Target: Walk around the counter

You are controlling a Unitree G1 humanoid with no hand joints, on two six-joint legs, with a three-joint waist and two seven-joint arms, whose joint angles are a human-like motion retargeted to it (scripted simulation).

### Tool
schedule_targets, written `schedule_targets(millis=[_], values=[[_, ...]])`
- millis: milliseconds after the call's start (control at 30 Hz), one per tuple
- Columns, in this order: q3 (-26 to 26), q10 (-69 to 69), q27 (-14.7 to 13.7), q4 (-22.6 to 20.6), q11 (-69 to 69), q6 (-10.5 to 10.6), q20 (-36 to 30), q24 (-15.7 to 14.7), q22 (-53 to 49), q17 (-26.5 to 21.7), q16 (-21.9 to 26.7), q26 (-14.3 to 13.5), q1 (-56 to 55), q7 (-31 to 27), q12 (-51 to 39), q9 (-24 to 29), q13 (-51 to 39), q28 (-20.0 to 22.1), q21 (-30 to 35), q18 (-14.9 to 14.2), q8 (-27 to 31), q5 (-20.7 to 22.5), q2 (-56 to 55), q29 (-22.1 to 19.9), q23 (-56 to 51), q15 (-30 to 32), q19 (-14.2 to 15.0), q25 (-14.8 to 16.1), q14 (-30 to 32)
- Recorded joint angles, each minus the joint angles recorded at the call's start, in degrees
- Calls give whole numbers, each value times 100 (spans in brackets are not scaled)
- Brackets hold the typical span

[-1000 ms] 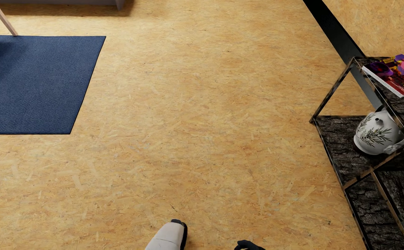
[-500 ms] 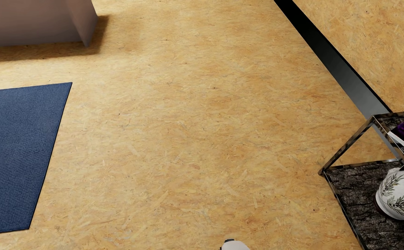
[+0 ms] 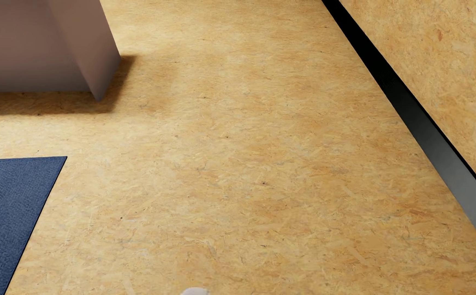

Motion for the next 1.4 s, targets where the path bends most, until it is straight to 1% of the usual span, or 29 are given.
schedule_targets(millis=[67, 133, 167, 233, 267, 300, 367, 433, 500, 533, 567, 633, 667, 733, 767, 800, 833, 900, 967, 1033, 1100, 1133, 1167, 1200, 1233, 1267, 1300, 1367, 1400], values=[[268, -1939, 0, 130, -214, 9, 67, 0, 43, -112, -25, 0, -413, 0, 93, -113, -274, 0, -262, 0, 0, -94, 730, 0, -318, -752, 0, 0, 414], [484, -3553, 0, 300, -164, 8, 20, 0, 177, -145, -27, 0, -694, 0, 148, -230, -486, 0, -389, 0, 0, -260, 1236, 0, -440, -839, 0, 0, 1458], [623, -2243, 0, 311, -6, -33, 15, 0, 258, -110, -44, 0, -827, 0, 179, -215, -470, 0, -562, 0, 0, -470, 1478, 0, -482, -567, 0, 0, 544], [696, -999, 0, 90, 983, -189, -72, 0, 607, 82, -103, 0, -1065, 0, 232, -364, -220, 0, -674, 0, 0, -868, 1487, 0, -243, 904, 0, 0, 559], [601, -530, 0, -160, 1970, -288, -84, 0, 798, 222, -120, 0, -942, 0, 207, -357, -108, 0, -701, 0, 0, -992, 1196, 0, 85, 1970, 0, 0, 477], [481, -385, 0, -453, 3264, -329, 8, 0, 798, 261, -149, 0, -584, 0, 174, -272, 11, 0, -686, 0, 0, -1052, 659, 0, 290, 2601, 0, 0, 184], [-17, -793, 0, -841, 5172, -265, 95, 0, 500, 364, -174, 0, 500, 0, 120, -91, 75, 0, -351, 0, 0, -883, -575, 0, 662, 2057, 0, 0, -158], [-727, -1508, 0, -840, 4868, -23, 131, 0, -20, 426, -116, 0, 1637, 0, 20, -49, 367, 0, -298, 0, 0, -507, -1726, 0, 681, 1958, 0, 0, -201], [-1246, -2115, 0, -733, 2878, 144, 274, 0, -564, 418, -50, 0, 2625, 0, -105, -56, 605, 0, -38, 0, 0, -330, -2604, 0, 877, 2583, 0, 0, -297], [-1519, -2336, 0, -643, 1712, 208, 335, 0, -774, 400, -22, 0, 3126, 0, -193, -45, 733, 0, -15, 0, 0, -339, -2813, 0, 898, 2543, 0, 0, -435], [-1678, -2444, 0, -659, 749, 166, 416, 0, -931, 399, 37, 0, 3429, 0, -349, -102, 797, 0, 9, 0, 0, -443, -3093, 0, 899, 1834, 0, 0, -612], [-1989, -2328, 0, -550, 82, 138, 614, 0, -1063, 360, 104, 0, 3873, 0, -609, -173, 903, 0, 132, 0, 0, -696, -3483, 0, 884, -327, 0, 0, -798], [-2143, -2191, 0, -413, 125, 189, 719, 0, -1012, 325, 88, 0, 4105, 0, -667, -153, 968, 0, 182, 0, 0, -751, -3617, 0, 870, -146, 0, 0, -612], [-2197, -1351, 0, 3, 799, 429, 876, 0, -772, 316, -3, 0, 4182, 0, -545, -241, 1043, 0, 214, 0, 0, -465, -3917, 0, 978, 2036, 0, 0, 682], [-2074, -426, 0, 181, 1236, 608, 764, 0, -522, 309, -46, 0, 3827, 0, -447, -295, 1022, 0, 176, 0, 0, -202, -3911, 0, 1101, 2651, 0, 0, 1590], [-1904, 740, 0, 259, 1525, 730, 561, 0, -292, 278, -47, 0, 3234, 0, -347, -309, 934, 0, 60, 0, 0, 37, -3725, 0, 1215, 2674, 0, 0, 2020], [-1686, 1852, 0, 296, 1535, 817, 461, 0, -261, 277, -39, 0, 2532, 0, -224, -265, 808, 0, -136, 0, 0, 275, -3348, 0, 1246, 2452, 0, 0, 1664], [-1011, 2784, 0, 42, 965, 755, 173, 0, -182, 221, 6, 0, 1333, 0, -19, -138, 505, 0, -295, 0, 0, 392, -2074, 0, 1105, 1671, 0, 0, 285], [-255, 1910, 0, -226, 244, 575, 90, 0, 61, 40, 83, 0, 453, 0, 276, -57, 365, 0, -448, 0, 0, 235, -725, 0, 418, 787, 0, 0, 9], [292, 55, 0, -204, -206, 474, 85, 0, 278, -63, 175, 0, -199, 0, 555, -116, 164, 0, -740, 0, 0, 17, 380, 0, -168, -386, 0, 0, 198], [619, -2056, 0, -48, -135, 507, 65, 0, 578, -135, 229, 0, -510, 0, 726, -306, -170, 0, -988, 0, 0, -56, 992, 0, -603, -1062, 0, 0, 637], [674, -3324, 0, -19, -168, 543, 43, 0, 725, -151, 232, 0, -610, 0, 795, -395, -304, 0, -1123, 0, 0, -75, 1183, 0, -730, -1070, 0, 0, 2016], [648, -3623, 0, -47, -160, 576, 40, 0, 874, -140, 231, 0, -786, 0, 847, -429, -368, 0, -1233, 0, 0, -112, 1345, 0, -797, -797, 0, 0, 2461], [602, -2059, 0, -149, 126, 575, -18, 0, 1044, -97, 231, 0, -922, 0, 861, -380, -317, 0, -1353, 0, 0, -237, 1506, 0, -788, -241, 0, 0, 635], [535, -1335, 0, -272, 850, 526, -30, 0, 1172, -1, 223, 0, -1051, 0, 850, -371, -207, 0, -1440, 0, 0, -432, 1426, 0, -608, 543, 0, 0, 53], [429, -668, 0, -466, 2029, 469, 3, 0, 1241, 105, 198, 0, -1079, 0, 787, -333, -101, 0, -1427, 0, 0, -663, 1071, 0, -239, 1281, 0, 0, 20], [309, -312, 0, -745, 3510, 484, -111, 0, 1226, 144, 185, 0, -798, 0, 619, -211, -9, 0, -1301, 0, 0, -779, 553, 0, 199, 1603, 0, 0, -221], [-157, -763, 0, -1217, 5923, 662, -211, 0, 627, 82, 119, 0, 159, 0, 353, -136, 136, 0, -689, 0, 0, -714, -923, 0, 848, 1326, 0, 0, -205], [-520, -1178, 0, -1312, 6169, 795, -110, 0, 201, 87, 72, 0, 808, 0, 276, -122, 327, 0, -500, 0, 0, -604, -1545, 0, 1050, 1345, 0, 0, -4]])
